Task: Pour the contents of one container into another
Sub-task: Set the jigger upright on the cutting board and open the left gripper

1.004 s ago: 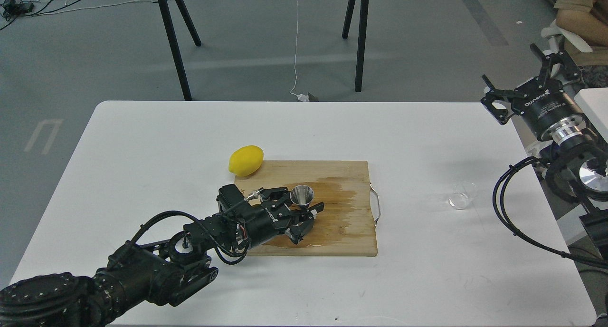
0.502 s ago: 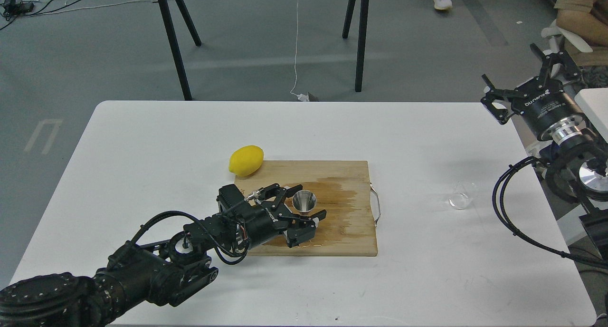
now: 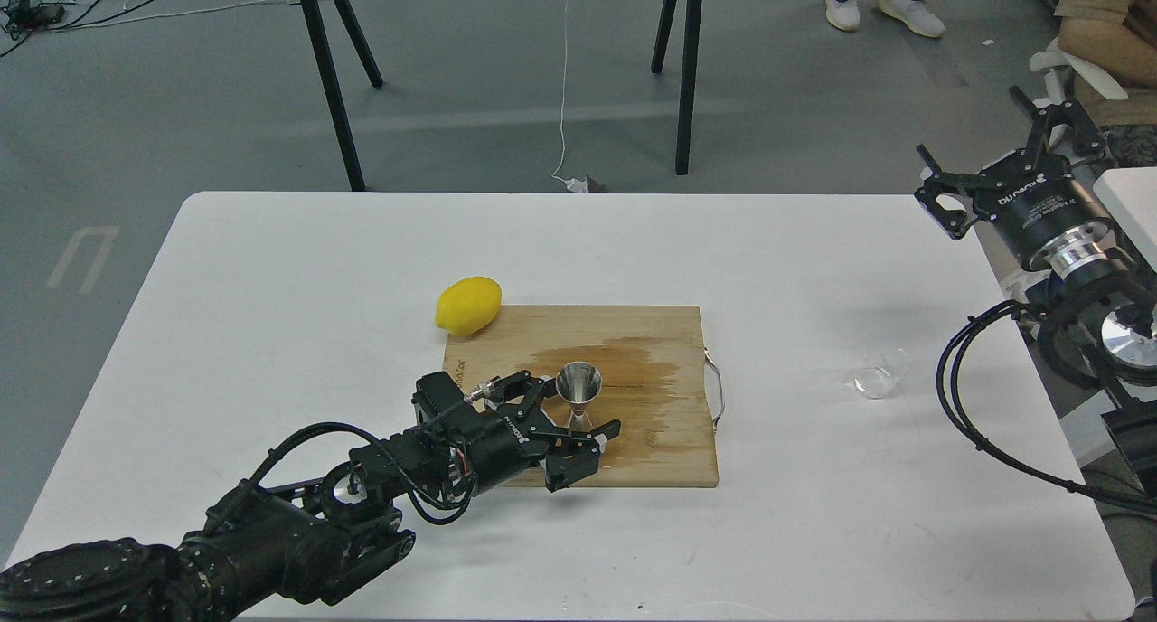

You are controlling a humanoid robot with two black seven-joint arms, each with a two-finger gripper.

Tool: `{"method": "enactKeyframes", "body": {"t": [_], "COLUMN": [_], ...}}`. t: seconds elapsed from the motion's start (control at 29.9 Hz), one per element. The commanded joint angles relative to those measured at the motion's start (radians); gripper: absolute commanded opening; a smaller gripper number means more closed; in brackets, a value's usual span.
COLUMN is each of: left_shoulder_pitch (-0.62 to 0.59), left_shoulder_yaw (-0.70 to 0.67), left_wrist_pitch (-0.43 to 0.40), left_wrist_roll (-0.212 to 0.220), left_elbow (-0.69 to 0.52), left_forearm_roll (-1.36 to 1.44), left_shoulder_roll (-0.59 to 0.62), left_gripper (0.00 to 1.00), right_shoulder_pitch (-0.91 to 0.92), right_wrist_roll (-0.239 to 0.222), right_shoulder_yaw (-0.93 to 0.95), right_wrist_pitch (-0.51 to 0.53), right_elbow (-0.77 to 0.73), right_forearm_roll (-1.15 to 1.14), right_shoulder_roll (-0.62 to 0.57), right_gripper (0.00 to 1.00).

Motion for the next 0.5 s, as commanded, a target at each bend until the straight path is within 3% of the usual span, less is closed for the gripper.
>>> {"method": "enactKeyframes", "body": {"t": [0.0,0.47], "left_shoulder_pitch": [0.001,0.001], "left_shoulder_yaw": [-0.005,-0.014], "left_wrist_pitch": [0.000,0.000], "left_wrist_roll": [0.000,0.000], "left_elbow": [-0.002,-0.026], "left_forearm_roll": [0.000,-0.004], "left_shoulder_roll": [0.000,0.025], "left_gripper": [0.92,0.92], "right_shoulder_pitch": [0.000,-0.002], "right_wrist_roll": [0.000,0.000], "right_shoulder_yaw": [0.002,0.002], "right_wrist_pitch": [0.000,0.000], "right_elbow": [0.001,0.001], "right_forearm_roll": [0.000,0.000], "right_shoulder_roll": [0.001,0.001], "right_gripper": [1.00,1.00]}}
